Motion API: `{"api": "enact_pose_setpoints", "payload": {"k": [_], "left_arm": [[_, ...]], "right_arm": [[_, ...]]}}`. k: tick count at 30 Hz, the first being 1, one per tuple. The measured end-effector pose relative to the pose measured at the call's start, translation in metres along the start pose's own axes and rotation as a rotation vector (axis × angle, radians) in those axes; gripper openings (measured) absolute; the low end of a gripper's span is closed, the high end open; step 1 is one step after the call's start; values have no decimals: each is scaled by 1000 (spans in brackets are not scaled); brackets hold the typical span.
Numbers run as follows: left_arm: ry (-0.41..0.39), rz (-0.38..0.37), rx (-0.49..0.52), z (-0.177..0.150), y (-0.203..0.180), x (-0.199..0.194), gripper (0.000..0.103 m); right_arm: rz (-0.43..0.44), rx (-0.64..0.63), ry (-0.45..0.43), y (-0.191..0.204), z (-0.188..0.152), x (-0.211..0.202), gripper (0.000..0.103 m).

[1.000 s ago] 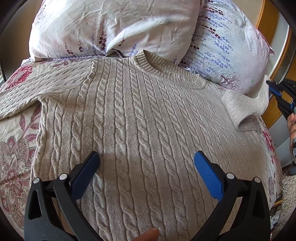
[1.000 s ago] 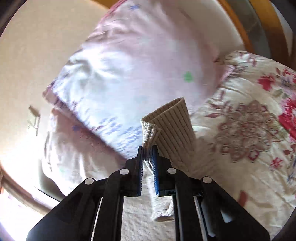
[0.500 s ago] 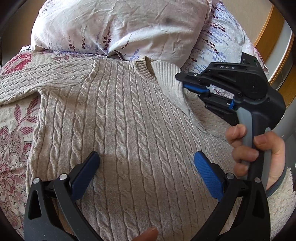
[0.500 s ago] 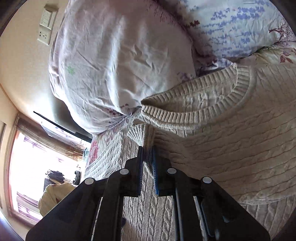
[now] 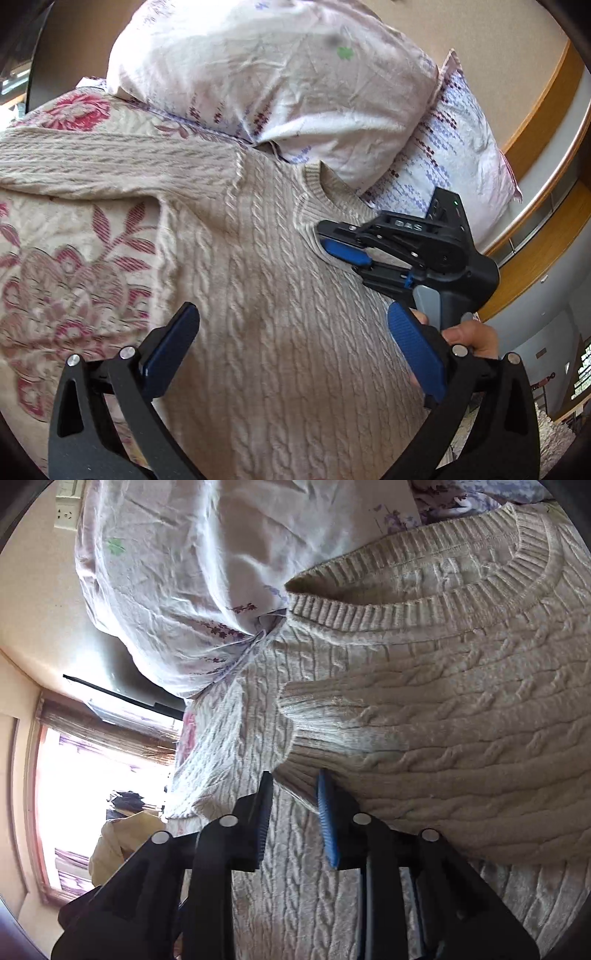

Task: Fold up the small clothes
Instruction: 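Carry the held sleeve across the sweater body and open the right gripper, then reach the left gripper to the other sleeve and close on it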

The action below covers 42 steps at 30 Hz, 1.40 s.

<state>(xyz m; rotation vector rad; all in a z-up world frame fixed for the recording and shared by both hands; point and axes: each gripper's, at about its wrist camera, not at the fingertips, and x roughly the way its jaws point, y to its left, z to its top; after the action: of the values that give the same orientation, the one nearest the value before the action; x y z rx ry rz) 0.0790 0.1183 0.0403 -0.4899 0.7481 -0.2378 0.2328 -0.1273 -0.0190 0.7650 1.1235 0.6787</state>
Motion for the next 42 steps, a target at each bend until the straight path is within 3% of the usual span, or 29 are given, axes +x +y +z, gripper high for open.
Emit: {"api": "enact_pose_setpoints", "payload": {"k": [2, 5, 10, 13, 19, 21, 22, 29, 31, 34, 37, 39, 42], "left_arm": [[-54, 13, -12, 10, 16, -18, 101], [-139, 138, -13, 22, 41, -39, 101], [-123, 290, -109, 36, 94, -49, 101], [-108, 324, -134, 38, 116, -54, 101], [-92, 313, -171, 41, 135, -57, 101], [-98, 296, -182, 42, 137, -56, 101], [-101, 294, -186, 43, 138, -57, 101], [-184, 265, -187, 40, 139, -55, 101], [-229, 253, -188, 39, 136, -57, 101], [-194, 273, -183, 45, 136, -51, 101], [-122, 310, -195, 52, 139, -41, 101], [-78, 276, -231, 56, 145, -35, 101], [-77, 210, -306, 61, 154, -34, 101]], "right_arm": [[51, -10, -3, 8, -2, -4, 39], [14, -72, -37, 20, -4, -16, 39], [-318, -393, -98, 54, -20, -16, 39], [-390, -492, -69, 58, -31, -6, 39], [-548, -637, -53, 67, -39, 22, 38], [-605, -664, -79, 70, -38, 26, 22], [-609, -655, -88, 68, -34, 25, 9], [-404, -505, -142, 84, -12, 14, 9], [-367, -482, -123, 88, -10, 23, 9], [-362, -423, -39, 78, -6, 43, 12], [-173, -216, 43, 49, -1, 26, 41], [-66, -123, 31, 39, 2, 1, 79], [17, -117, -49, 35, 2, -47, 86]]}}
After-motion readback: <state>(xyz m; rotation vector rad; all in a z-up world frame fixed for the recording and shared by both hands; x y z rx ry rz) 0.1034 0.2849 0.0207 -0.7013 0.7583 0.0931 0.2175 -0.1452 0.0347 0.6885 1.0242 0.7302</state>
